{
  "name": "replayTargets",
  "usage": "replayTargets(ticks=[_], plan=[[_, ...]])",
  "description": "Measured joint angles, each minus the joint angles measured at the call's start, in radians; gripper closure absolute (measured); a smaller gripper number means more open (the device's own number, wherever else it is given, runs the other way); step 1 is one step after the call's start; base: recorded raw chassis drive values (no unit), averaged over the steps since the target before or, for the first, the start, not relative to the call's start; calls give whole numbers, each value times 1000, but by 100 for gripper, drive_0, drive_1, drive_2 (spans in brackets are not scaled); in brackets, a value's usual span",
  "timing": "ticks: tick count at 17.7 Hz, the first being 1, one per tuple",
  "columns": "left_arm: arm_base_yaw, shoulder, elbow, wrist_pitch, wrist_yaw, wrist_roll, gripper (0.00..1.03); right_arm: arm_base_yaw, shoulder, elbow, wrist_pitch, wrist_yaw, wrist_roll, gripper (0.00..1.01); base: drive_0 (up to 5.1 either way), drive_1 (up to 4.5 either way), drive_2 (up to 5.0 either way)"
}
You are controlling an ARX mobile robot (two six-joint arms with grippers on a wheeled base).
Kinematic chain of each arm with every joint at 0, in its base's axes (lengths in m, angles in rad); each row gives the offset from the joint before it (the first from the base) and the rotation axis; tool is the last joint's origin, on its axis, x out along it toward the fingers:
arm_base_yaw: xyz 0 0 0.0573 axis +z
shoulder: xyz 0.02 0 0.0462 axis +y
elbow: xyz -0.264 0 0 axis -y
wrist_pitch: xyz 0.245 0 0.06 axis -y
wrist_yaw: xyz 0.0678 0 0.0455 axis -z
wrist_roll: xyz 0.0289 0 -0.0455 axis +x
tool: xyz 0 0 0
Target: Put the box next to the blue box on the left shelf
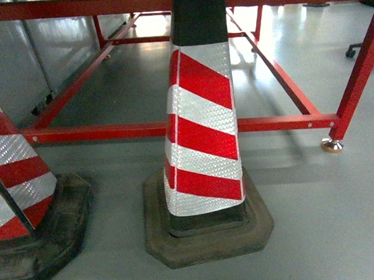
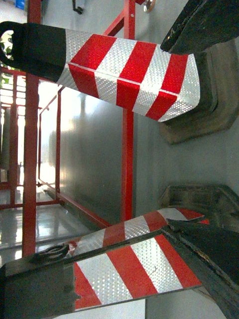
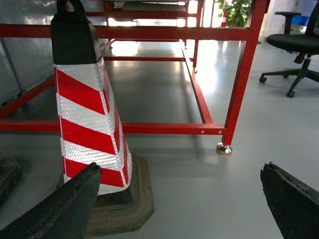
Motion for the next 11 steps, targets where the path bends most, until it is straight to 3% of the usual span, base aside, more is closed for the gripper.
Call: replayTargets(ticks=[11], plan=[[0, 0, 0, 0, -3, 0, 5, 0, 0, 0, -2, -1, 1, 3, 16, 16, 16]])
